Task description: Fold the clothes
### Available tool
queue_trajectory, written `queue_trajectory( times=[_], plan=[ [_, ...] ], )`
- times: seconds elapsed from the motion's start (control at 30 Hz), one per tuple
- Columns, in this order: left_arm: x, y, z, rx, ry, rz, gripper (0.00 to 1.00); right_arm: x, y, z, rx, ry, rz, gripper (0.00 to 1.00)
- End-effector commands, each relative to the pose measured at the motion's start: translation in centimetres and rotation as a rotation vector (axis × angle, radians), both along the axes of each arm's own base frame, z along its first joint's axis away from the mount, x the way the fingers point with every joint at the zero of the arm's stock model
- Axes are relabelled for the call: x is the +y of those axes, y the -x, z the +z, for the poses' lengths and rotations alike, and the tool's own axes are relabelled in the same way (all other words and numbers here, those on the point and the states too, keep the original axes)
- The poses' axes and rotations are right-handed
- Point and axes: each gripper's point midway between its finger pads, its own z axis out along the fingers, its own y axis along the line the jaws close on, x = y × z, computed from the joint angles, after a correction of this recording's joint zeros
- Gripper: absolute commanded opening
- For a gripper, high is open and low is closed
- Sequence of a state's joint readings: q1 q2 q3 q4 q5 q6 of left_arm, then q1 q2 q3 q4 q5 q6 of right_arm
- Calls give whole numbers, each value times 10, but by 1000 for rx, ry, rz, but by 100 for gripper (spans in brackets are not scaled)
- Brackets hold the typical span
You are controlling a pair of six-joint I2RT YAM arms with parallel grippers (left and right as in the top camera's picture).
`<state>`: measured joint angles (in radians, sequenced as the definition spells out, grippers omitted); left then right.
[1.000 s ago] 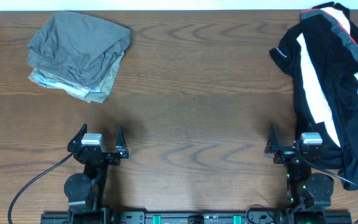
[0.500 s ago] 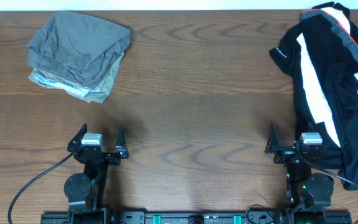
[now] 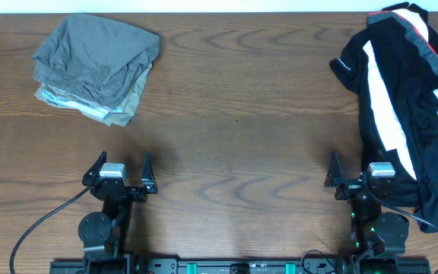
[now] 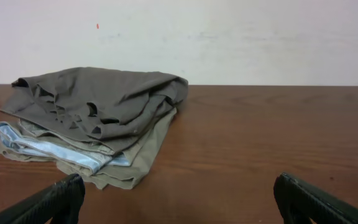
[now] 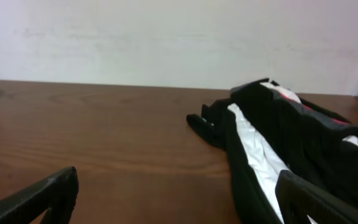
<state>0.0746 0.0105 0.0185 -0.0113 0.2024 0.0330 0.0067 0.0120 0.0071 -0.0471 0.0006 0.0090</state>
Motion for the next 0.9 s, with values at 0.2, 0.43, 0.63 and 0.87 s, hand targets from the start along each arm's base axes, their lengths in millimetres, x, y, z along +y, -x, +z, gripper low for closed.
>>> queue_trajectory(
  times=[0.2,0.43,0.63,0.87],
  plan=[
    [-27,4,-10,33,22,-154,98,11,1,10,-40,8,61,99],
    [-33,2,5,72,29,-192,98,2,3,48,-64,-2,8,99],
    [-33,-18,40,164,47,-202,98,3,-7,83,37,10,14,99],
    [-32,-58,72,333,78,-206,98,5,-45,99,244,32,30,99]
  ],
)
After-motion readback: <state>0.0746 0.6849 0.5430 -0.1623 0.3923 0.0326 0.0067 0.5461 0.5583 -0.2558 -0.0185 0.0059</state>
